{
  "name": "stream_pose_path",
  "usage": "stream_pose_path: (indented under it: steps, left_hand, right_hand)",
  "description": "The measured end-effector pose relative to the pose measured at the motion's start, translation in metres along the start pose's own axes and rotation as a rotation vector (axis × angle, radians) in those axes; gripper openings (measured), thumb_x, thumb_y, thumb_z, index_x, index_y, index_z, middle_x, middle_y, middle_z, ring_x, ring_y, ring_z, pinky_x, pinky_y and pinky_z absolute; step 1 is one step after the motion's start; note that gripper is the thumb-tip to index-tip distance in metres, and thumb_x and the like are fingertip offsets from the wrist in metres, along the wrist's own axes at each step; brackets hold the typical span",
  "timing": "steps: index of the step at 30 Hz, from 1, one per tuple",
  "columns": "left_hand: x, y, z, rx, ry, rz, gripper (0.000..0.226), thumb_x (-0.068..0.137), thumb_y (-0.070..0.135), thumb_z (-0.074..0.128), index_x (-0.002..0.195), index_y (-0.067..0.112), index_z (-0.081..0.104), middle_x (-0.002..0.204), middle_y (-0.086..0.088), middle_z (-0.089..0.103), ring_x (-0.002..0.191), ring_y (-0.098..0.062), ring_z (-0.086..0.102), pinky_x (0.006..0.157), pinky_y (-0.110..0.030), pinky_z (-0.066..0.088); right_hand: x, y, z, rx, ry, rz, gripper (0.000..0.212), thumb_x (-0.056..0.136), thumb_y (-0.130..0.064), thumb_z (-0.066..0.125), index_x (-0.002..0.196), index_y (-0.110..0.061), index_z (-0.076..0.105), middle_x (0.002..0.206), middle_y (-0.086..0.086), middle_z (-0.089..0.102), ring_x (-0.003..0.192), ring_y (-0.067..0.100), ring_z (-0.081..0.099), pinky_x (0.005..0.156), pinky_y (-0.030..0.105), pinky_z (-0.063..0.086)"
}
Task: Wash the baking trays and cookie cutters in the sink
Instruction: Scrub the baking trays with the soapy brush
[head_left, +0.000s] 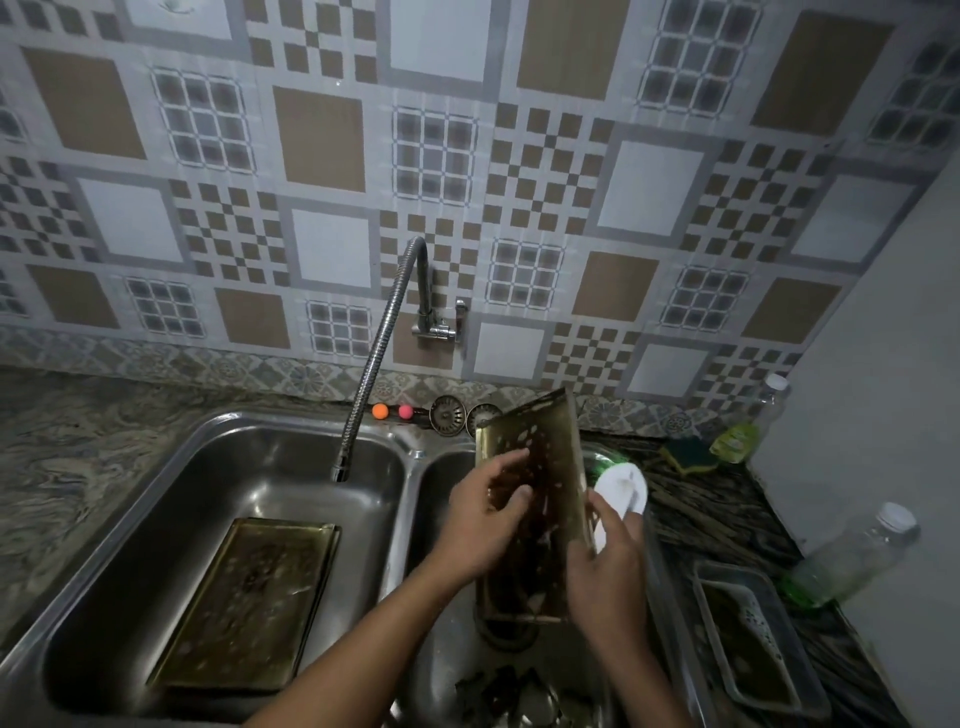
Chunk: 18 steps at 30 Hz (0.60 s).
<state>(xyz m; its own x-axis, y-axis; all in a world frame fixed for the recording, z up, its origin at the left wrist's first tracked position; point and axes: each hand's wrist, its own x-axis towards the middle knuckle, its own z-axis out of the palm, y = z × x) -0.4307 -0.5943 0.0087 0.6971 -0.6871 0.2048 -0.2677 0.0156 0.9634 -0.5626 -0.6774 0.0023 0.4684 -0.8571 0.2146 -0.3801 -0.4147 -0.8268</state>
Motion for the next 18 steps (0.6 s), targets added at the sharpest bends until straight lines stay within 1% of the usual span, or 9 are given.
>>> stream_pose_path:
  steps: [2,4,5,7,10,13,15,16,18]
  left_hand:
    - [-0.006,-0.025,-0.019,0.235,0.069,0.008,0.031,0.084,0.017,0.069,0.111,0.033,0.066,0.119,0.017,0.058,0.116,-0.005,0.054,0.105,-0.033,0.045]
    - [-0.015,-0.042,-0.040,0.392,0.090,-0.105,0.031,0.083,0.018,0.071,0.109,0.034,0.068,0.124,0.011,0.051,0.120,-0.011,0.048,0.109,-0.032,0.038]
    - [-0.018,-0.051,-0.050,0.401,0.097,-0.162,0.030,0.084,0.017,0.072,0.110,0.032,0.069,0.126,0.006,0.052,0.119,-0.013,0.050,0.107,-0.031,0.039]
    - [-0.024,-0.062,-0.074,0.368,0.109,-0.241,0.029,0.087,0.011,0.068,0.111,0.027,0.071,0.124,0.002,0.061,0.103,-0.014,0.060,0.095,-0.022,0.045]
    - [-0.032,-0.072,-0.116,0.421,0.177,-0.329,0.036,0.088,0.004,0.062,0.118,0.023,0.070,0.118,0.000,0.070,0.091,-0.018,0.068,0.079,-0.019,0.047]
    - [-0.044,-0.088,-0.169,0.490,0.227,-0.418,0.037,0.088,0.007,0.064,0.122,0.021,0.069,0.115,-0.007,0.072,0.094,-0.022,0.069,0.076,-0.021,0.047]
    - [-0.053,-0.102,-0.206,0.544,0.229,-0.465,0.036,0.089,0.011,0.064,0.122,0.024,0.069,0.117,-0.003,0.072,0.099,-0.017,0.068,0.077,-0.020,0.047]
    - [-0.057,-0.108,-0.224,0.556,0.231,-0.486,0.035,0.090,0.014,0.064,0.123,0.025,0.068,0.118,-0.001,0.071,0.101,-0.015,0.068,0.081,-0.022,0.049]
    - [-0.065,-0.122,-0.258,0.594,0.245,-0.526,0.034,0.091,0.018,0.064,0.124,0.026,0.067,0.121,0.000,0.069,0.106,-0.015,0.066,0.090,-0.027,0.052]
  right_hand:
    - [0.000,-0.003,-0.001,0.073,0.023,0.028,0.042,0.092,-0.005,0.055,0.133,-0.015,0.057,0.133,0.006,0.044,0.126,0.024,0.047,0.102,0.036,0.043]
    - [0.000,-0.008,0.004,0.130,0.024,0.056,0.040,0.094,-0.005,0.054,0.133,-0.015,0.056,0.133,0.005,0.047,0.123,0.019,0.048,0.097,0.026,0.037]
    - [0.000,-0.011,0.010,0.146,0.004,0.072,0.041,0.095,-0.005,0.053,0.134,-0.016,0.055,0.134,0.003,0.048,0.122,0.016,0.048,0.095,0.024,0.035]
    - [-0.003,-0.018,0.028,0.169,-0.060,0.098,0.042,0.096,-0.006,0.052,0.136,-0.017,0.054,0.137,0.002,0.047,0.120,0.013,0.048,0.096,0.025,0.036]
    - [-0.011,-0.031,0.068,0.188,-0.152,0.091,0.043,0.095,-0.003,0.053,0.135,-0.015,0.055,0.139,0.007,0.047,0.130,0.019,0.045,0.102,0.023,0.033]
    - [-0.025,-0.048,0.118,0.172,-0.292,0.078,0.041,0.094,-0.005,0.057,0.134,-0.012,0.057,0.140,0.010,0.046,0.133,0.020,0.043,0.106,0.019,0.030]
    - [-0.034,-0.058,0.152,0.170,-0.357,0.063,0.039,0.091,-0.007,0.062,0.130,-0.010,0.061,0.135,0.014,0.049,0.130,0.023,0.046,0.111,0.027,0.033]
    - [-0.038,-0.061,0.169,0.174,-0.378,0.058,0.037,0.090,-0.006,0.064,0.126,-0.009,0.063,0.131,0.015,0.051,0.127,0.024,0.048,0.111,0.031,0.036]
    - [-0.046,-0.066,0.203,0.139,-0.424,0.060,0.032,0.086,-0.008,0.067,0.118,-0.011,0.067,0.118,0.012,0.056,0.115,0.022,0.055,0.101,0.024,0.041]
